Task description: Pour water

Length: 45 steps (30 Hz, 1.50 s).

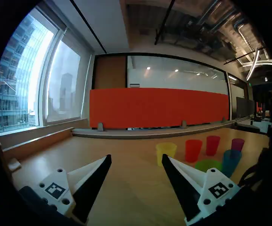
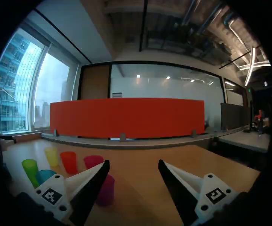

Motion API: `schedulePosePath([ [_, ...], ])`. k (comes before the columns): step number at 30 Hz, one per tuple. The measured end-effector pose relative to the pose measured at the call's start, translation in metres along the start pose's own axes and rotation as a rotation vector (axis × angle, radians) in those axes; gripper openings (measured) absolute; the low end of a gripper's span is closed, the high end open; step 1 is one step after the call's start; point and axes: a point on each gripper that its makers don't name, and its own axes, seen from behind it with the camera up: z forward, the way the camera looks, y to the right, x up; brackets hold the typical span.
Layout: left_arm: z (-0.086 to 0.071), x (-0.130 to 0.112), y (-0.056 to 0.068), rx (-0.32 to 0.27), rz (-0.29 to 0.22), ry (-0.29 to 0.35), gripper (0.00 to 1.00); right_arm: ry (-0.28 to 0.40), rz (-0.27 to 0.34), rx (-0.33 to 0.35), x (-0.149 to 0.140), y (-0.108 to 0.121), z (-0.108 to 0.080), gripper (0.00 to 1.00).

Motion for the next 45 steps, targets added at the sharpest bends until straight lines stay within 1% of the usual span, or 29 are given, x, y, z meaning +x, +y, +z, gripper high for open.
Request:
schedulePosePath([
  [8, -0.001, 0.0, 0.0, 0.0, 0.0, 0.0, 1.0, -0.013, 0.009, 0.0, -0.01, 0.003, 0.0, 1.0],
  [17, -0.001, -0.001, -0.001, 0.0, 0.0, 0.0, 1.0, -0.019, -0.012, 0.003, -0.014, 0.001, 0.001, 1.0],
  [23, -0.001, -0.001, 0.0, 0.0, 0.0, 0.0, 1.0, -0.024, -0.011, 0.0, -0.017, 0.002, 0.002, 1.0],
  [45, 0.0, 0.0, 0.0, 0.0, 0.0, 0.0, 1.0, -0.029, -0.007, -0.003, -0.018, 0.005, 0.005, 1.0],
])
